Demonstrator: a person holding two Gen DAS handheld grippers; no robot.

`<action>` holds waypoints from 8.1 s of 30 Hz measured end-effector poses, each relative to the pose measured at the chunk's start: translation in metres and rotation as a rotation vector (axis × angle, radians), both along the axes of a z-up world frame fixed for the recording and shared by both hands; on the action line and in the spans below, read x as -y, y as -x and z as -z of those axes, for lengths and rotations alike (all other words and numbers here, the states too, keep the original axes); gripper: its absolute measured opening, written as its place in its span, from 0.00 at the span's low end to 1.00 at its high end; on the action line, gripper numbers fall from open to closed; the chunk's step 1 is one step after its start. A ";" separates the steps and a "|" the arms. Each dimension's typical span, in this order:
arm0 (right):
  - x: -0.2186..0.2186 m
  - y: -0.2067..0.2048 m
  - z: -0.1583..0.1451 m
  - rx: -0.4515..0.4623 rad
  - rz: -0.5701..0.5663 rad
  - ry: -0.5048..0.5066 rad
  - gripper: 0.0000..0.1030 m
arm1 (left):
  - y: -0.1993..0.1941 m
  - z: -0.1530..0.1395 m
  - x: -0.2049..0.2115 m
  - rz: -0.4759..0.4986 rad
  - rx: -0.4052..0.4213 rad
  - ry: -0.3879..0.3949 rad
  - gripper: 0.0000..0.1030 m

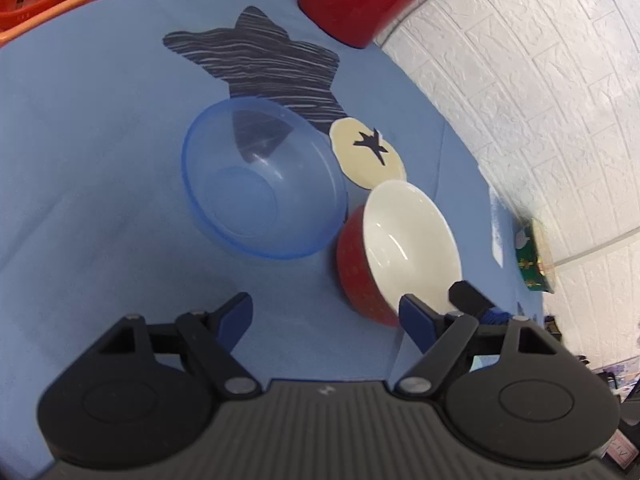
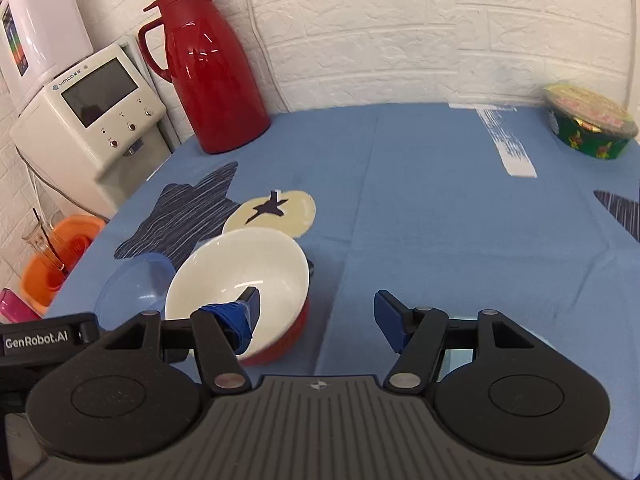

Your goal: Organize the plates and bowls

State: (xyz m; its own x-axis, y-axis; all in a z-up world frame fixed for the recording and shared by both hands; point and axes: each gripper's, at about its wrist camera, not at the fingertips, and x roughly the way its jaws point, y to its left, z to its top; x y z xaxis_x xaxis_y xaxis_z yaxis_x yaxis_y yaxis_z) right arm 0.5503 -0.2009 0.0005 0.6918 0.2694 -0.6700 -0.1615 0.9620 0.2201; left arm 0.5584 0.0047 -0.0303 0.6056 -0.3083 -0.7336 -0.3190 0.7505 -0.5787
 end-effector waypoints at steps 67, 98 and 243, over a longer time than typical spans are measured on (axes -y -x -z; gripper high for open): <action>-0.010 0.289 0.017 -0.158 -0.028 0.119 0.29 | 0.249 -0.014 0.075 0.571 -0.002 -0.166 0.03; -0.048 0.199 -0.062 -0.080 -0.001 0.024 0.32 | 0.166 -0.091 -0.091 0.313 0.173 -0.386 0.56; 0.057 0.391 0.008 -0.089 0.247 -0.272 0.28 | 0.273 -0.055 0.033 0.648 0.170 -0.390 0.52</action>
State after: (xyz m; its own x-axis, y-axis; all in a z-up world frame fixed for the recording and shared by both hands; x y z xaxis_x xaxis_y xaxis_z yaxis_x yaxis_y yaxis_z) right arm 0.1590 -0.2577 -0.0073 0.7007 0.2780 -0.6570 0.0992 0.8740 0.4757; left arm 0.2856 -0.0285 0.0247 0.5066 -0.3782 -0.7748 0.3230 0.9165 -0.2361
